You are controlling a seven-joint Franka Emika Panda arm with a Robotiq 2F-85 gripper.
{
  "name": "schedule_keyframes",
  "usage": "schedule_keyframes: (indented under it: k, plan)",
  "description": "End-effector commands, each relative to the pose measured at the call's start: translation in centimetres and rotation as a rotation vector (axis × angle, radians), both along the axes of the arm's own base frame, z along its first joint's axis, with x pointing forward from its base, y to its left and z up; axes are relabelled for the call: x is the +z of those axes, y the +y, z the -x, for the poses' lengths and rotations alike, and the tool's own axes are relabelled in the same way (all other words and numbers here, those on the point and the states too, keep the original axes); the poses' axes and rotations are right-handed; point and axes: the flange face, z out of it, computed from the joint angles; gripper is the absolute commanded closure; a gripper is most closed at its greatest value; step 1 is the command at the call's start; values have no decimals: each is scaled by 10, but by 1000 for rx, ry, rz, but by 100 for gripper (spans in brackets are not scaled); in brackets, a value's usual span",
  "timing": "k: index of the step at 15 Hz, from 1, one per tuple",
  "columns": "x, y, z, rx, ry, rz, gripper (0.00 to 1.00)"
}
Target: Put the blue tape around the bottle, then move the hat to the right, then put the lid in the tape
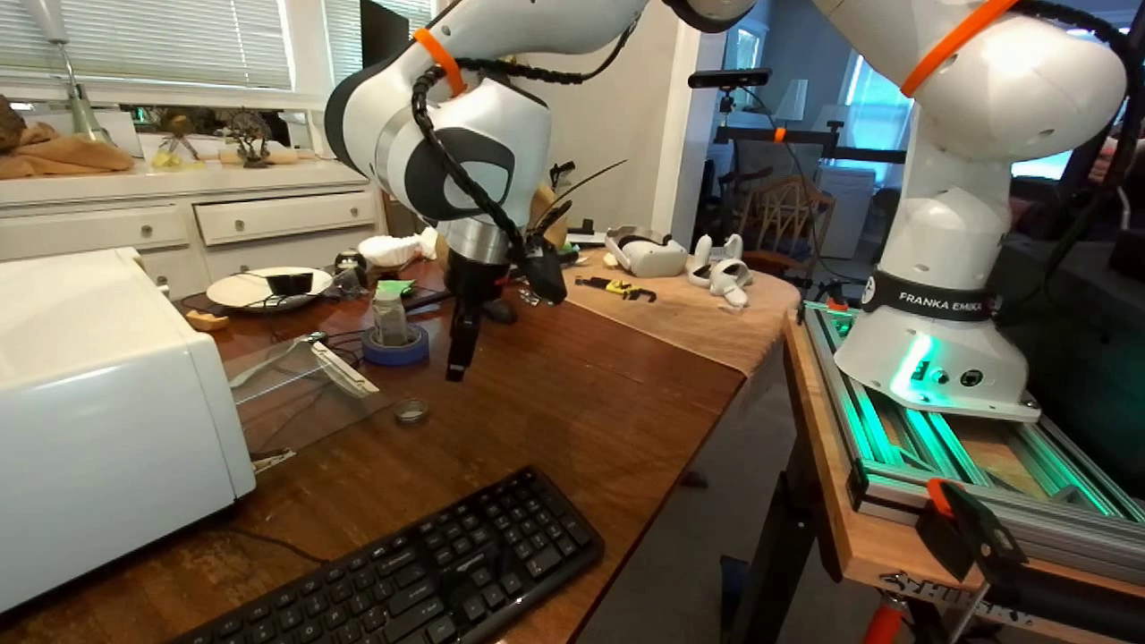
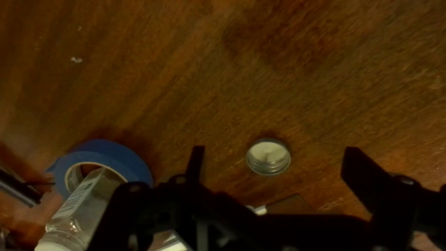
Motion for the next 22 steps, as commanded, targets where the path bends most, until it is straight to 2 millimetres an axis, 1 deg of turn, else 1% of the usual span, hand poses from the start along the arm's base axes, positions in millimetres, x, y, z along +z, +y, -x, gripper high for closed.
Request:
schedule_keyframes:
  k: [1,3,4,6,9,11,16,22]
  plan:
    - [0,-1,0,0,-1,1,0]
    - [-7,-6,-1,42,2,21,0]
    - [-13,-9,-6,68,-5,14,0]
    - [-21,-12,-12,114,-19,14,0]
    - [-35,-12,-21,126,-35,-16,0]
    - [-47,-6,-21,128,-29,-43,0]
    - [-68,11,-28,128,-36,-96,0]
    - [-79,21,-48,82,-69,-114,0]
